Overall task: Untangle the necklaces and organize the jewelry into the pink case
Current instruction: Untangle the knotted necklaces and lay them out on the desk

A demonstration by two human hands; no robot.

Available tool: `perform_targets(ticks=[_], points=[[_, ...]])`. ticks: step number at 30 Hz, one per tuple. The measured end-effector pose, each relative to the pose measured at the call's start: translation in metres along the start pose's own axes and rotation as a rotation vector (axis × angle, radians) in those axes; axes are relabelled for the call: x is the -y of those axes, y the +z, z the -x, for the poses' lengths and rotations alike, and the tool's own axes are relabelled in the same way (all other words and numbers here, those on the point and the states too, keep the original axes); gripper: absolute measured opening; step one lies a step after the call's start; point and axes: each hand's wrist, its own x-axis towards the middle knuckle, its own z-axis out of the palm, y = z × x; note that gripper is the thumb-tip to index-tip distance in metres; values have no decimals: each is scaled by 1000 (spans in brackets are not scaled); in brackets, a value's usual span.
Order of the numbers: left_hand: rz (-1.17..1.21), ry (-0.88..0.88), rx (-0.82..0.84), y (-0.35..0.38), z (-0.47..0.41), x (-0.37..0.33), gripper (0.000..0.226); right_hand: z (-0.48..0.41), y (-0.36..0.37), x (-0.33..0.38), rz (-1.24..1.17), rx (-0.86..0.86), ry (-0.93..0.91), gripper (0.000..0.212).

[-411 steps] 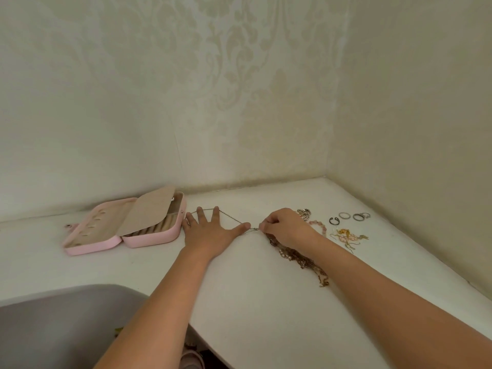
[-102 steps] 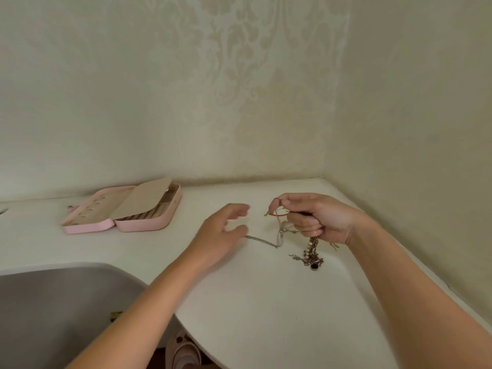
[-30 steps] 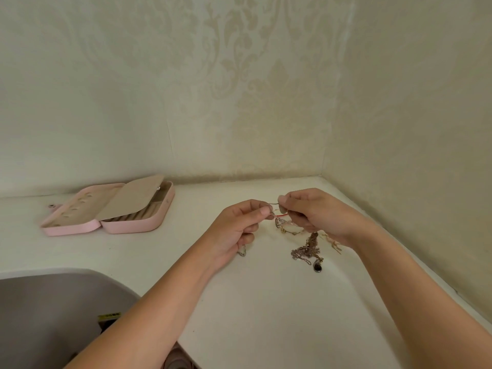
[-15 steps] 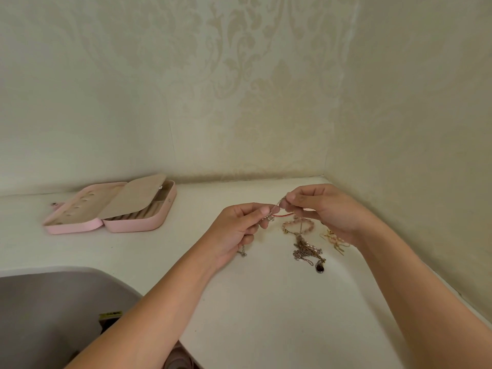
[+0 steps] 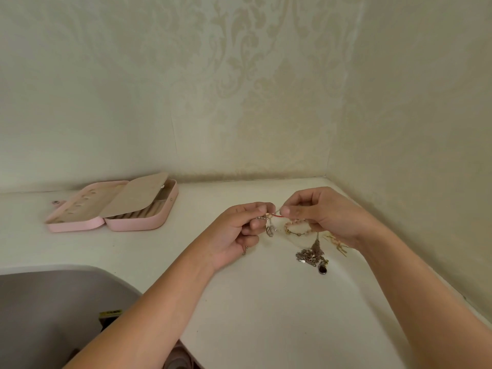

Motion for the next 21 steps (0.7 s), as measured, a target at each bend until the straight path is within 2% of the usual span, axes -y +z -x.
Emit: perform_targets(ticks=[4, 14, 21], points=[[88, 5, -6, -3, -1, -1, 8, 0, 9, 1, -11, 77, 12, 21], [192, 10, -29, -3, -2, -2, 10, 4, 20, 5, 114, 182, 65, 26], [221, -6, -58, -3, -3, -3, 13, 7, 23, 8, 49, 149, 45, 23]])
